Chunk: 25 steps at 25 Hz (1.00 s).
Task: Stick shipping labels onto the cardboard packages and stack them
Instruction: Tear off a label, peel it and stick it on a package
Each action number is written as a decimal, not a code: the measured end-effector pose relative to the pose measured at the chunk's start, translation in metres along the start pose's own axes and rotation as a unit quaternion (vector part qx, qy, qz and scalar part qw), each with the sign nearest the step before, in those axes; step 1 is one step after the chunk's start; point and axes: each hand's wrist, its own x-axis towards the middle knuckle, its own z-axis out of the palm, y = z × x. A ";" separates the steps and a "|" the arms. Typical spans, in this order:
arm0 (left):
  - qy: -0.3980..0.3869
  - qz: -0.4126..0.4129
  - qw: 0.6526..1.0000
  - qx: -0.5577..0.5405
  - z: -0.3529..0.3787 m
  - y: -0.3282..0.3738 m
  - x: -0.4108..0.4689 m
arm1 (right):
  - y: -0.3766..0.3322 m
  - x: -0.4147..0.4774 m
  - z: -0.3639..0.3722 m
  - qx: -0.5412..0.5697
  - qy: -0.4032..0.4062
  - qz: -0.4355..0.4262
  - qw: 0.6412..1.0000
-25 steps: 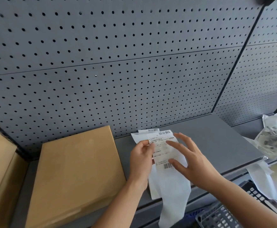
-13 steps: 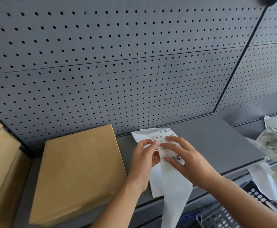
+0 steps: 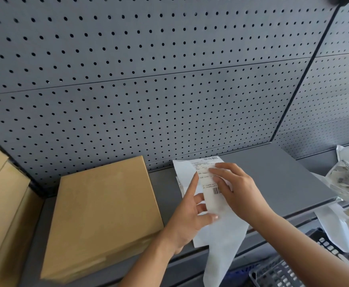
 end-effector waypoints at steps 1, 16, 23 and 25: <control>0.005 0.013 1.000 -0.001 -0.001 -0.002 0.001 | 0.000 0.001 0.001 0.006 -0.006 0.014 1.000; 0.139 0.101 0.985 -0.015 0.000 0.004 0.005 | -0.005 -0.011 -0.025 0.014 -0.064 -0.147 0.987; 0.143 0.136 0.980 0.000 0.002 0.007 0.002 | -0.012 -0.009 -0.026 -0.012 -0.028 -0.155 0.987; 0.145 0.138 0.980 0.008 0.001 0.007 0.003 | -0.014 -0.008 -0.027 -0.039 -0.013 -0.167 0.985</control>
